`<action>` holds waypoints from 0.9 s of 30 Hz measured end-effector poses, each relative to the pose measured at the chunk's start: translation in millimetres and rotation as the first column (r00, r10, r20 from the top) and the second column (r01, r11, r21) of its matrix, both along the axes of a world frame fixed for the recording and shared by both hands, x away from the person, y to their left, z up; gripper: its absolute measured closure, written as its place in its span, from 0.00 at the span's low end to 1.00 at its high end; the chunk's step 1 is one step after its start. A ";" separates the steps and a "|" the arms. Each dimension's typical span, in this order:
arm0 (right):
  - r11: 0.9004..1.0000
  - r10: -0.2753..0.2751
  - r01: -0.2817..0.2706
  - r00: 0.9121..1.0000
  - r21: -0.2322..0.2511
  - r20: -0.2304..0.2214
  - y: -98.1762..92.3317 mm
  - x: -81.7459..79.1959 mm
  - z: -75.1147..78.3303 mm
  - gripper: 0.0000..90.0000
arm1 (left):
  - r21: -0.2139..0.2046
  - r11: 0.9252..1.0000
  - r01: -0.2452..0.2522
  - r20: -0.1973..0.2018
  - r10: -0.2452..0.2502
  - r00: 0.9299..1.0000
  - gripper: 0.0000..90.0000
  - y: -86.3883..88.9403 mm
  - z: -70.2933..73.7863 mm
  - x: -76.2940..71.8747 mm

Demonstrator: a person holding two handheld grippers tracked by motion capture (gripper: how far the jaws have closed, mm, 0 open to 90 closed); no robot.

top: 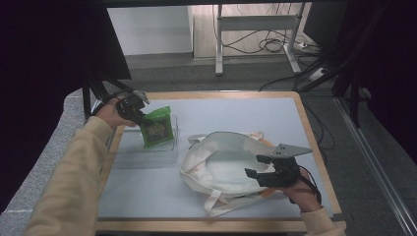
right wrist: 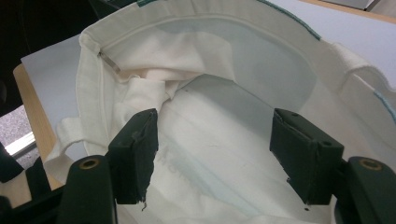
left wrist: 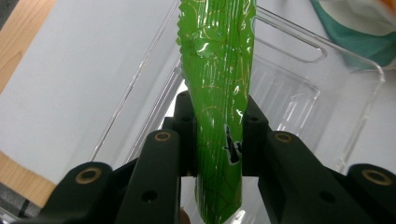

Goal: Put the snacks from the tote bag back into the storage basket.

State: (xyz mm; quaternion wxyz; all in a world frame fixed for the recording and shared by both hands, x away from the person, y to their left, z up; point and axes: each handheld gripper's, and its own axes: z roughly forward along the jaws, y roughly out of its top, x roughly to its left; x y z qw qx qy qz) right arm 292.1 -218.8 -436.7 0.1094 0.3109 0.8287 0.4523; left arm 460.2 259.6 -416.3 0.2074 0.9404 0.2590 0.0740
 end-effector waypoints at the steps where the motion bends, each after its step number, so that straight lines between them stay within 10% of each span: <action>1: 1.000 -0.001 0.001 1.000 0.000 -0.001 -0.1 0.3 -0.3 0.36 | -0.002 1.000 0.001 0.004 -0.001 1.000 0.82 -1.0 -1.3 1.4; 17: 1.000 0.003 -0.003 1.000 -0.008 -0.001 0.9 0.7 -1.6 0.36 | 0.004 1.000 -0.022 0.119 0.021 0.993 0.71 -11.0 -11.8 8.2; 27: 1.000 -0.003 0.002 1.000 -0.013 -0.005 0.8 1.7 -3.1 0.35 | -0.037 0.999 -0.036 0.309 0.045 0.950 0.51 -15.9 7.5 4.8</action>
